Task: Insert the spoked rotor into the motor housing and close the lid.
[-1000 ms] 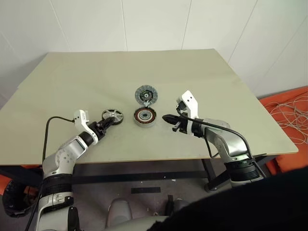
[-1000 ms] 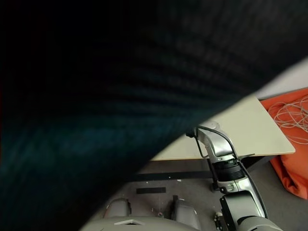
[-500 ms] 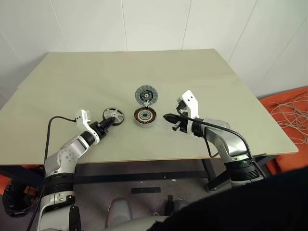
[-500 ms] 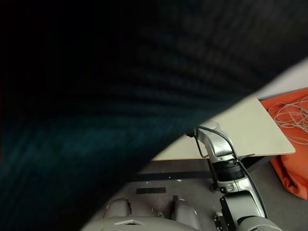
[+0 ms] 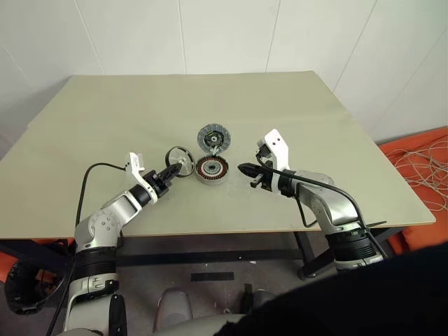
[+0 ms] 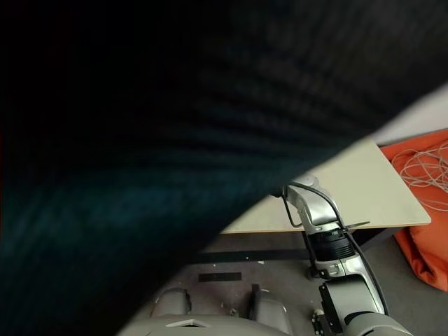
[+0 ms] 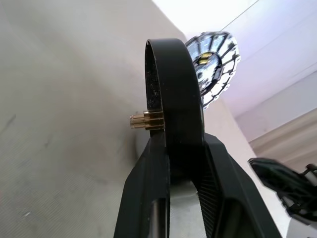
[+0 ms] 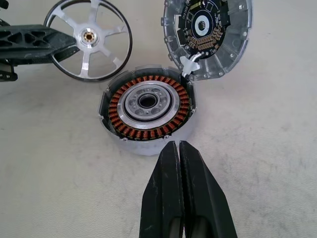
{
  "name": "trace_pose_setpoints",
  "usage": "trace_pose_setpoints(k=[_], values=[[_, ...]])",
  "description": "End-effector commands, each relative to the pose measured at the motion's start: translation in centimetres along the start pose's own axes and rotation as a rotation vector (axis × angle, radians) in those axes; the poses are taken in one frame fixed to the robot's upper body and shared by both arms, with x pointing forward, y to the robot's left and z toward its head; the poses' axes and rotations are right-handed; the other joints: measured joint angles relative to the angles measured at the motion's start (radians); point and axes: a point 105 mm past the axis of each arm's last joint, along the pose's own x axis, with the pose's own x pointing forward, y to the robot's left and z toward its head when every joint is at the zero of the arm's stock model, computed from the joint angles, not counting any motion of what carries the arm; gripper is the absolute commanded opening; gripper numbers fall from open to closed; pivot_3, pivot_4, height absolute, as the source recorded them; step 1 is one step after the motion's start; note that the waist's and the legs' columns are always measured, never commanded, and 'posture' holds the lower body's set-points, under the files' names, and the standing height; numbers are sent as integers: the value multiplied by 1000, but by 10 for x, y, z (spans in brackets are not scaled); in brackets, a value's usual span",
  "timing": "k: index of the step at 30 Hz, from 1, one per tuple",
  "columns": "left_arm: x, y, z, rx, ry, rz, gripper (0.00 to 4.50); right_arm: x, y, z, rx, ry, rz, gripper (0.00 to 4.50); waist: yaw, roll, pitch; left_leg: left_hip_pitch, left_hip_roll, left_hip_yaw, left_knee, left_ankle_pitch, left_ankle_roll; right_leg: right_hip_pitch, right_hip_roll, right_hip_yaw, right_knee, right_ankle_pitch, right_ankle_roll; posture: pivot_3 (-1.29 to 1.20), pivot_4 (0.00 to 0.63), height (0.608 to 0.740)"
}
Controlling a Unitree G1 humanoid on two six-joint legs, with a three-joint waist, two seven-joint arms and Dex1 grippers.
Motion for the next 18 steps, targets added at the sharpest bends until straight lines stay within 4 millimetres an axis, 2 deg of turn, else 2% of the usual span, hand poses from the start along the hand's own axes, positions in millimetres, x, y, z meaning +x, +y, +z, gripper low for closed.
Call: trace_pose_setpoints(k=[1, 4, 9, 18], values=[[7, -24, 21, -65, -90, -117, 413, -1, -2, 13, -30, -44, -4, 0, 0, 0, 0, 0, 0, 0, 0, 0, 0, 0, 0, 0, 0, 0, 0, 0, 0, 740], [17, -34, 22, -164, -115, -177, 413, -1, -1, 13, -30, -44, -5, 0, 0, 0, 0, 0, 0, 0, 0, 0, 0, 0, 0, 0, 0, 0, 0, 0, 0, 740], [27, -40, 9, -279, -86, -215, 413, -1, -2, 13, -32, -45, -10, 0, 0, 0, 0, 0, 0, 0, 0, 0, 0, 0, 0, 0, 0, 0, 0, 0, 0, 740], [38, -32, -10, -465, -50, -191, 413, -3, -3, 12, -32, -44, -21, 0, 0, 0, 0, -1, 0, 0, 0, 0, 0, 0, 0, 0, -2, 0, 0, 0, 0, 740]])
